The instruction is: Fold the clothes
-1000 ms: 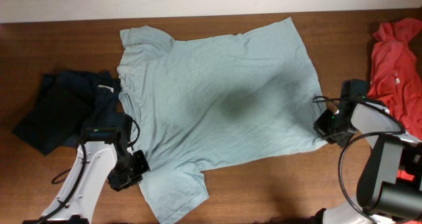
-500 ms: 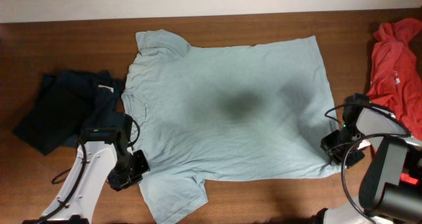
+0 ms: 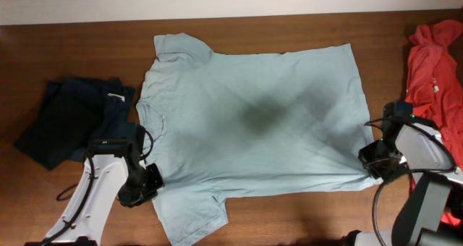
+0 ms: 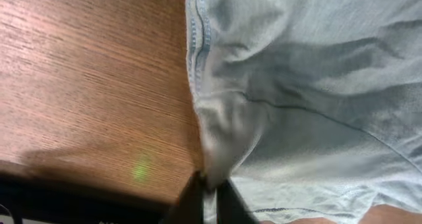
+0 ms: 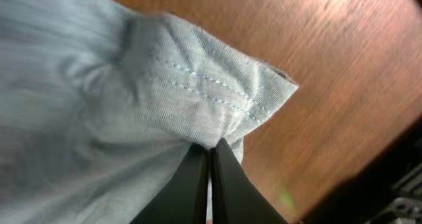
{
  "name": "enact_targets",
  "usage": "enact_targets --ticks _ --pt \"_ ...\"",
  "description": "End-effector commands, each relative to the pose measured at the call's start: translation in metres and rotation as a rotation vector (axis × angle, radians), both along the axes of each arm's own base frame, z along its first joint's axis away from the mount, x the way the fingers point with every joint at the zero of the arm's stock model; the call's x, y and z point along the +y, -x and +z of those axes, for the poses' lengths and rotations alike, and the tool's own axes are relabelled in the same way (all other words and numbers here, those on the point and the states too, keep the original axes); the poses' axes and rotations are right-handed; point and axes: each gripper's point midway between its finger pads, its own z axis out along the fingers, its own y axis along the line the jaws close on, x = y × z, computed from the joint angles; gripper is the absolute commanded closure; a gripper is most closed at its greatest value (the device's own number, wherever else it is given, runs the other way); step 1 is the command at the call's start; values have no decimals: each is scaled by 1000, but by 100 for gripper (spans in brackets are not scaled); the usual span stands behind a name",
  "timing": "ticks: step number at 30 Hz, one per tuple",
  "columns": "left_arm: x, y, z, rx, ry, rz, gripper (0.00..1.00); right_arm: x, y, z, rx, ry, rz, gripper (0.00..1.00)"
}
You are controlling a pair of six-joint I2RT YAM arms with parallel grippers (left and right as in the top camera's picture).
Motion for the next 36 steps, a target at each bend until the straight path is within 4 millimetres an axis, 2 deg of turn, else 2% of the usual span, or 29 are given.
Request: enact_targets --ticks 1,4,8,10,12,16,21,24,28,36 --pt "1 -16 14 -63 4 -33 75 -12 -6 17 -68 67 27 92" --pt "6 -23 22 -81 -25 -35 62 -11 -7 23 -90 69 27 72" --pt "8 -28 33 -93 -33 -36 57 -10 -5 25 -88 67 35 61" --pt "-2 -25 36 -79 22 -56 57 -10 -4 25 -82 64 47 58" --pt "-21 -14 38 -42 100 -83 58 -9 -4 25 -78 60 59 54" --pt "-32 -1 30 4 94 -78 57 -5 -6 25 -90 35 77 54" --pt "-50 23 3 67 174 -50 59 -4 -7 24 -94 26 77 54" --pt "-52 39 -13 101 195 -38 64 -4 -7 24 -95 27 77 54" --pt "-50 50 -26 118 191 -36 65 -4 -8 24 -99 28 77 54" --pt "-37 69 -42 160 118 -9 47 -3 -11 24 -107 19 103 54"
